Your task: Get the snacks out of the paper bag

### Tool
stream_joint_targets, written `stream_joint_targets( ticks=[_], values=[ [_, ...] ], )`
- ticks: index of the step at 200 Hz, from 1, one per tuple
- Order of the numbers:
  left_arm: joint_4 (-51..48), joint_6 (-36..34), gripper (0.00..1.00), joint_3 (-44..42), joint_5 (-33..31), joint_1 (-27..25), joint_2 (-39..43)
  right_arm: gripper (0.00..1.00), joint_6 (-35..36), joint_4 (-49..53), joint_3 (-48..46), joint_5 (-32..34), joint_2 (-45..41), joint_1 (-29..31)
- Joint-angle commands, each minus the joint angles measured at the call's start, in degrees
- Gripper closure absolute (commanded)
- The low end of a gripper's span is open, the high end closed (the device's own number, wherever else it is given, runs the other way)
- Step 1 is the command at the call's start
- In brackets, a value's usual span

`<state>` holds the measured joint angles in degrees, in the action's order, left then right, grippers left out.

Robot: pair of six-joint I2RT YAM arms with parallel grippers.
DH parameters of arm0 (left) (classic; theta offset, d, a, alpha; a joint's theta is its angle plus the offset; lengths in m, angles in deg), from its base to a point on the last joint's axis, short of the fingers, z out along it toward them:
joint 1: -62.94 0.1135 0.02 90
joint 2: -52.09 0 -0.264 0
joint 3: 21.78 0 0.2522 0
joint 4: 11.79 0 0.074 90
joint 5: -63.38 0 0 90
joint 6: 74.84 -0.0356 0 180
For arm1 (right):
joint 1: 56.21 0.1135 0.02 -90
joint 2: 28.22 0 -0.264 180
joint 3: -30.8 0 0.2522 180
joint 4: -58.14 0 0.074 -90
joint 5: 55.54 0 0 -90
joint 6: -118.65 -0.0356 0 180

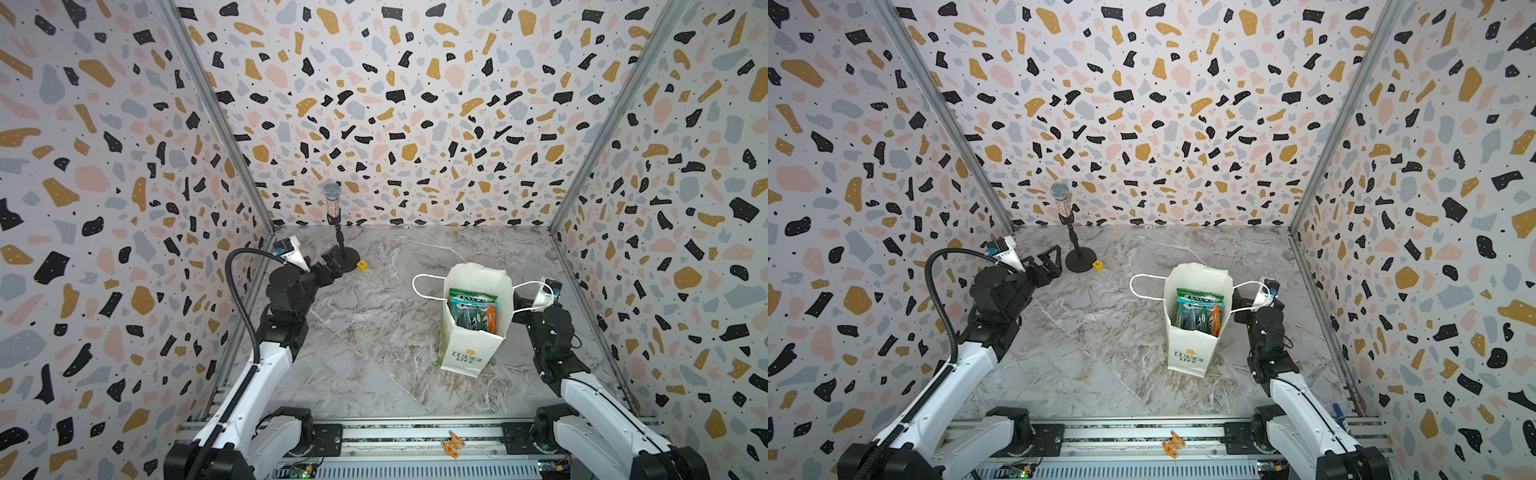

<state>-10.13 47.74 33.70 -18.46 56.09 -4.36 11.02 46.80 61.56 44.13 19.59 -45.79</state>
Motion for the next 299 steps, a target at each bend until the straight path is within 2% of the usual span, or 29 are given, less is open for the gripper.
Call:
stream_joint_targets(
  ticks=[1,16,53,84,106,139,161,188,299],
  values=[
    [1.98,9.11,0.0,3.04,16.0,-3.11,1.46,0.01,-4.82,8.89,1.86,-6.98,-2.75,0.31],
    [0.69,10.7,0.0,5.09,15.4,-7.72,1.59,0.01,-5.05,10.31,1.39,-8.68,-4.5,0.32],
    [2.33,13.82,0.0,6.95,7.24,-20.12,0.13,0.01,-5.13,11.98,0.43,-9.72,-7.17,0.31],
    [2.9,15.85,0.11,9.53,4.7,-26.79,-4.85,0.01,-4.86,12.44,0.79,-10.03,-7.82,0.33],
    [1.65,16.48,0.15,10.41,2.7,-30.04,-7.11,0.01,-4.67,12.96,0.96,-9.72,-7.9,0.35],
    [2.82,17.71,0.25,9.48,0.88,-31.88,-8.93,0.01,-4.45,13.06,0.98,-9.67,-7.99,0.26],
    [9.51,23.51,0.33,7.43,2.45,-32.47,-10.34,0.01,-4.28,12.93,1.02,-9.69,-7.85,0.31],
    [9.8,24.85,0.41,7.92,2.56,-33.85,-12.55,0.01,-4.1,13.19,1.17,-9.67,-7.73,0.31],
    [10.6,27.19,0.53,8.03,4.6,-34.98,-16.78,0.01,-4.17,13.3,0.75,-9.98,-7.12,0.31]
  ],
)
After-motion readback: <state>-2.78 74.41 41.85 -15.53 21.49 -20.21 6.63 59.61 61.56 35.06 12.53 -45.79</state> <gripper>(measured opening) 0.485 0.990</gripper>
